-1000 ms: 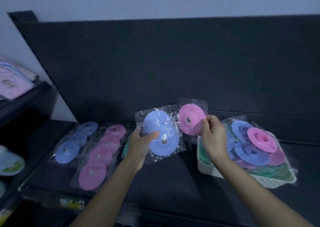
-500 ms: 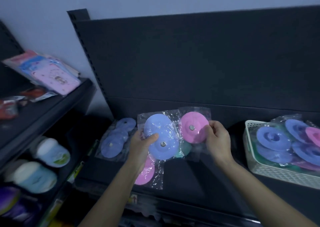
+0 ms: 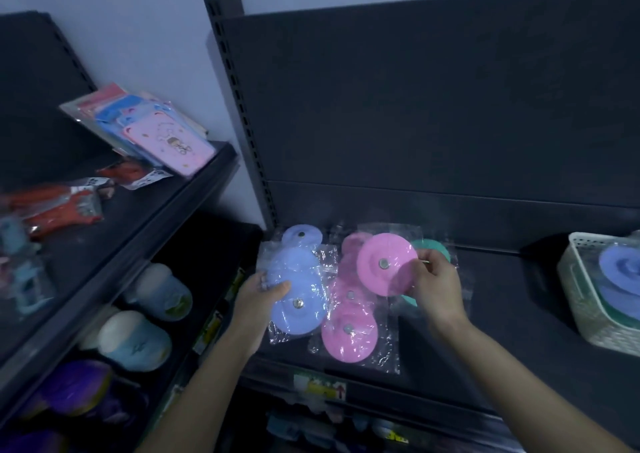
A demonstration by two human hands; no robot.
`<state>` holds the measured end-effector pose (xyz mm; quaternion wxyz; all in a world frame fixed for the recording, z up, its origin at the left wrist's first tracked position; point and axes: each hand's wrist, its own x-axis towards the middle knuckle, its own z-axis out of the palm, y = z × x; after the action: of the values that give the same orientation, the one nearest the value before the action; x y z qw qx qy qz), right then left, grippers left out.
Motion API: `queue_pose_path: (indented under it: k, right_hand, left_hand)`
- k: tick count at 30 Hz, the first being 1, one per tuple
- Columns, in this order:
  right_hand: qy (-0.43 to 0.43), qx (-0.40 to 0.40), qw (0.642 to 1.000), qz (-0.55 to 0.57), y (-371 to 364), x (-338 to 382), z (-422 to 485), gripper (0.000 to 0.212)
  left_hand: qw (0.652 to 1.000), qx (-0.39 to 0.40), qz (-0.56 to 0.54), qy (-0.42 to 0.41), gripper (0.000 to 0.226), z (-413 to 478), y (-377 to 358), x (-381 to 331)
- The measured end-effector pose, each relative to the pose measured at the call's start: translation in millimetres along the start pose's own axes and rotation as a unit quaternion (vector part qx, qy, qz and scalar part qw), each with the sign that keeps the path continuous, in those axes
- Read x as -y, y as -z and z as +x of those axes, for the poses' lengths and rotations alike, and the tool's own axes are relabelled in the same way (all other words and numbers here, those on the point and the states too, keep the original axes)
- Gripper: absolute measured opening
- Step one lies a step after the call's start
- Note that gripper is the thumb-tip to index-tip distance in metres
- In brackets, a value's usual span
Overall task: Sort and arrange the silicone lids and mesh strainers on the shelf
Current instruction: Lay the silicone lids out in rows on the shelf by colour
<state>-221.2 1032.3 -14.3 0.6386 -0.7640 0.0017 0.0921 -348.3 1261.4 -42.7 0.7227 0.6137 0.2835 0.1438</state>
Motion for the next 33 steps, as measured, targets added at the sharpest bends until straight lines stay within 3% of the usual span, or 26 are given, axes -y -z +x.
queue_pose_path:
  k: [4,10,14,16,18,20,23,28,33]
  right_hand:
    - [-0.015,-0.006,1.0,-0.009,-21,-6,-6,0.018]
    - [-0.02,0.0,0.999,-0.049,-39,-17,-12,0.016]
    - [-0.014,0.0,0.997,-0.073,-48,-19,-13,0.016]
    - [-0.013,0.001,0.997,-0.08,-50,-19,-13,0.016]
    - [-0.013,0.002,0.996,-0.084,-51,-20,-13,0.017]
    - [-0.011,0.001,0.996,-0.085,-52,-20,-12,0.017]
    - [-0.009,0.001,0.996,-0.091,-55,-19,-12,0.019]
    - [-0.013,0.003,0.995,-0.102,-56,-21,-12,0.024]
    - [0.002,0.012,0.994,-0.111,-58,-20,-14,0.028]
  left_hand:
    - [0.999,0.013,0.017,0.032,0.015,9,29,3]
    - [0.996,0.023,0.051,0.076,0.027,18,58,9]
    - [0.989,-0.018,0.145,0.033,0.044,19,57,13]
    - [0.964,-0.056,0.258,-0.019,0.058,23,54,17]
    - [0.916,-0.058,0.39,-0.072,0.075,21,50,20]
    - [0.888,0.002,0.449,-0.098,0.082,16,43,27]
    - [0.848,0.08,0.52,-0.056,0.094,12,36,36]
    - [0.878,0.07,0.47,-0.053,0.103,12,41,34]
    - [0.831,0.064,0.551,-0.036,0.109,6,47,30]
